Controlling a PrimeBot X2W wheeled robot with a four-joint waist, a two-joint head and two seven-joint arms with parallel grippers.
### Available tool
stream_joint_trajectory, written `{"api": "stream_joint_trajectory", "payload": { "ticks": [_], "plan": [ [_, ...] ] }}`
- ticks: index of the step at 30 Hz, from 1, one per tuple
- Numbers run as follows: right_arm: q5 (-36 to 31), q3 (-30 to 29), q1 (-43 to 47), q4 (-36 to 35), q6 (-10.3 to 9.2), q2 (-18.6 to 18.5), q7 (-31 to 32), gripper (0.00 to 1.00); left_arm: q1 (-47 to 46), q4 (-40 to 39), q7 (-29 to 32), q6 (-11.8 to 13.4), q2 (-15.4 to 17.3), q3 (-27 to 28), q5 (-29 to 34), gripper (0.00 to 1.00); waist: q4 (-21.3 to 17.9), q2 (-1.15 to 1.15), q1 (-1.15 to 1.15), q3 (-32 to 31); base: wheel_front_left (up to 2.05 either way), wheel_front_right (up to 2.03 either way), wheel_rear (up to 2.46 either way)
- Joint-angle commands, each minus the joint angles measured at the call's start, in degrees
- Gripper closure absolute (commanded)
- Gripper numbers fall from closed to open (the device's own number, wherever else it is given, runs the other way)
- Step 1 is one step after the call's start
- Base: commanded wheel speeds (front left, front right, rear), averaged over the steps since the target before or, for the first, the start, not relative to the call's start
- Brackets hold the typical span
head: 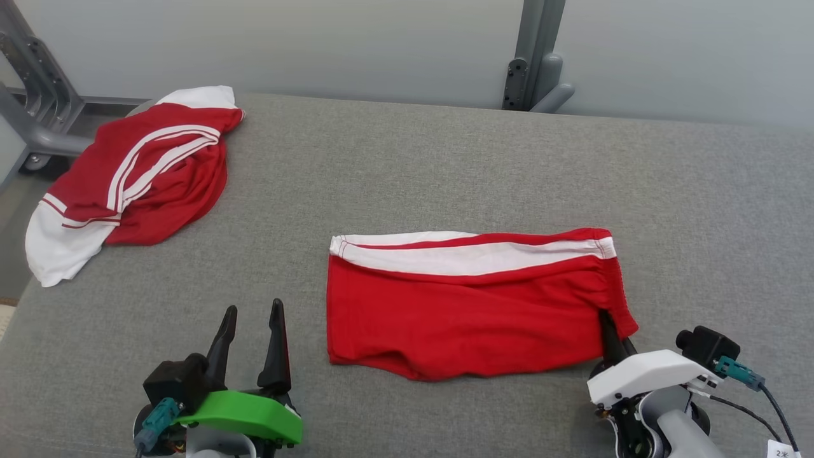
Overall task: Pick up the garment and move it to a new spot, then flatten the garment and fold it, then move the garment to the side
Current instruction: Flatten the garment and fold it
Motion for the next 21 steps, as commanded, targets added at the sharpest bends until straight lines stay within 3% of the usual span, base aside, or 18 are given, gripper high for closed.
{"api": "stream_joint_trajectory", "payload": {
  "ticks": [1,10,15,21],
  "plan": [
    [-0.3,-0.7,0.7,-0.4,-0.08,-0.3,-0.2,1.00,0.5,-0.2,0.0,0.4,0.0,-0.1,-0.2,0.00,-0.7,0.00,0.00,-0.1,0.00,0.00,0.00],
    [-4.1,-9.8,2.2,-1.4,-0.08,-3.8,1.4,1.00,0.1,-0.9,0.0,0.8,0.0,-2.2,-1.3,0.00,-2.3,0.00,0.00,0.0,0.00,0.00,0.00],
    [-6.3,-12.3,2.5,-3.2,-0.08,-3.2,3.6,1.00,-0.3,-1.1,0.0,0.8,0.0,-2.7,-1.5,0.00,-2.3,0.00,0.00,0.1,0.00,0.00,0.00],
    [-7.7,-11.2,2.7,-7.9,-0.06,-1.1,6.2,1.00,-0.6,-1.2,0.0,0.8,0.0,-2.9,-1.9,0.00,-1.3,0.00,0.00,-0.2,0.00,0.00,0.00]
  ]
}}
